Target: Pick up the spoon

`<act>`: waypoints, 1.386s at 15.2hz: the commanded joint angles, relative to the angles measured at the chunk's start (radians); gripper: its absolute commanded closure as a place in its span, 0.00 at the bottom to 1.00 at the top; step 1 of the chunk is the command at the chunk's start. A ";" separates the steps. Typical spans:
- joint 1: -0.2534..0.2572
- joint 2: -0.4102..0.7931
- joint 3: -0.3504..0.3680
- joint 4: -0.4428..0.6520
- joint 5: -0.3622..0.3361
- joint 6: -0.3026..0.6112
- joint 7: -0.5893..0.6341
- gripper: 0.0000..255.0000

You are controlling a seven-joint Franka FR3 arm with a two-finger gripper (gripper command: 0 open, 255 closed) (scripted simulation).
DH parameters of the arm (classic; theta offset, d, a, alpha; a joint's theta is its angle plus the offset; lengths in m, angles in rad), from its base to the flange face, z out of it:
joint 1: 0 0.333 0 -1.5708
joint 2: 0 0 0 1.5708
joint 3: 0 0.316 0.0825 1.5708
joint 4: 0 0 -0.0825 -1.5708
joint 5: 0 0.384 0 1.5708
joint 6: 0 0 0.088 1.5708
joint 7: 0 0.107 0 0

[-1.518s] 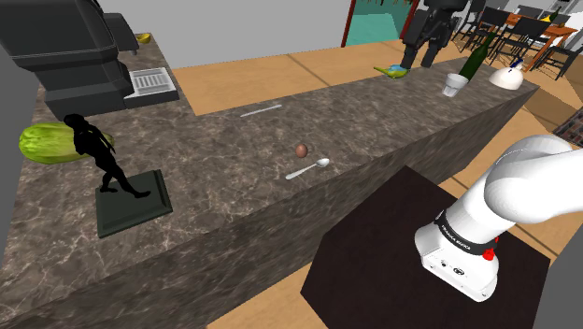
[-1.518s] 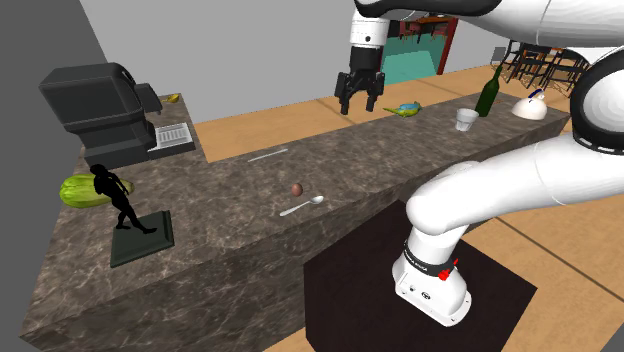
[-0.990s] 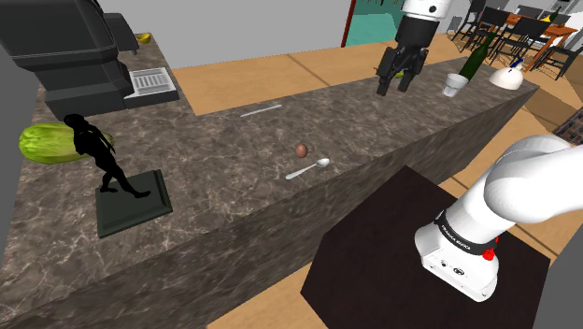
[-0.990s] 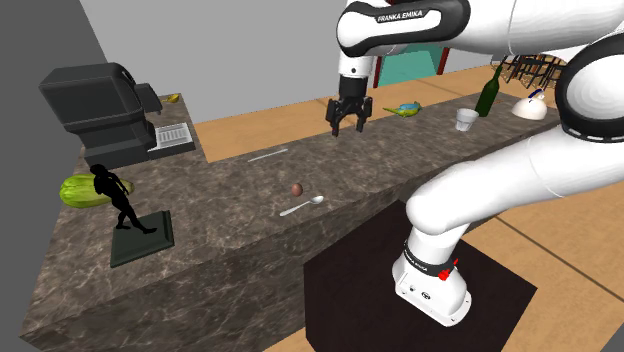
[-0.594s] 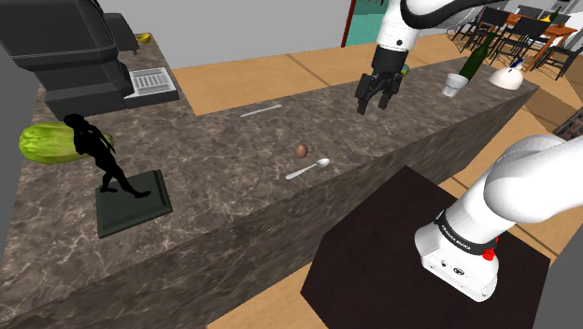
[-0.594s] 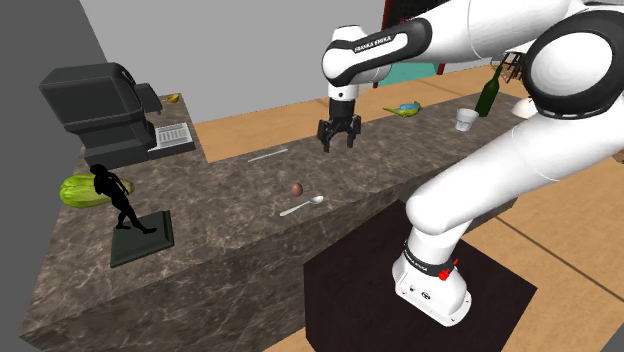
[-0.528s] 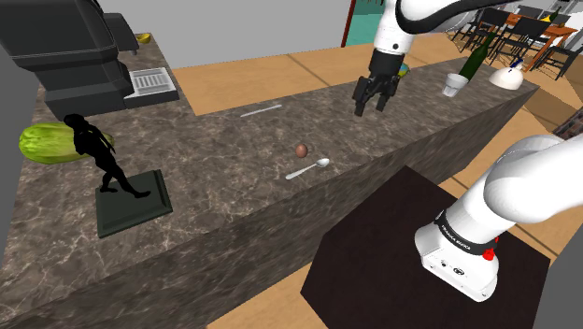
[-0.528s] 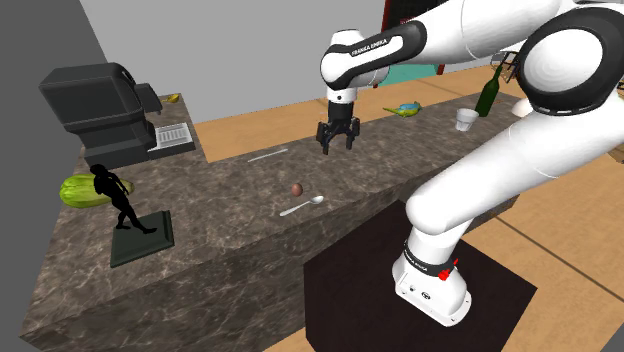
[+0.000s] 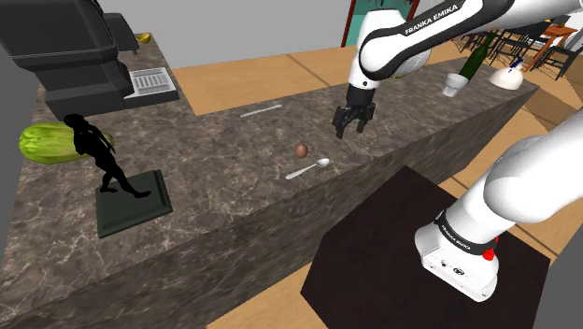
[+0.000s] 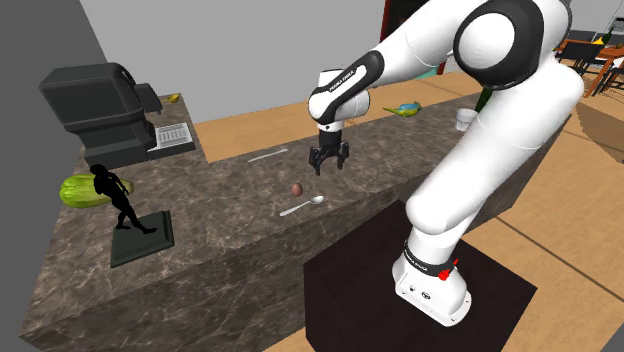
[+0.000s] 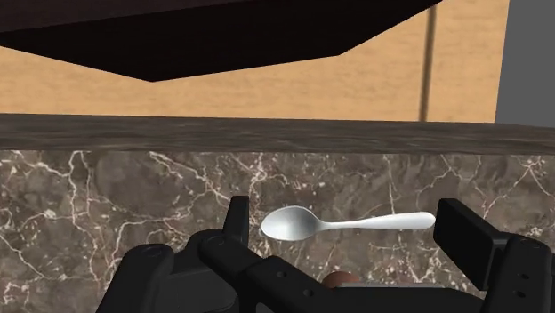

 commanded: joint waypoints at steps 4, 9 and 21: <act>0.000 0.197 0.005 0.042 -0.001 0.147 0.011 0.00; 0.001 0.404 0.003 0.108 -0.003 0.277 0.020 0.00; -0.001 0.630 0.007 0.178 0.006 0.425 0.013 0.00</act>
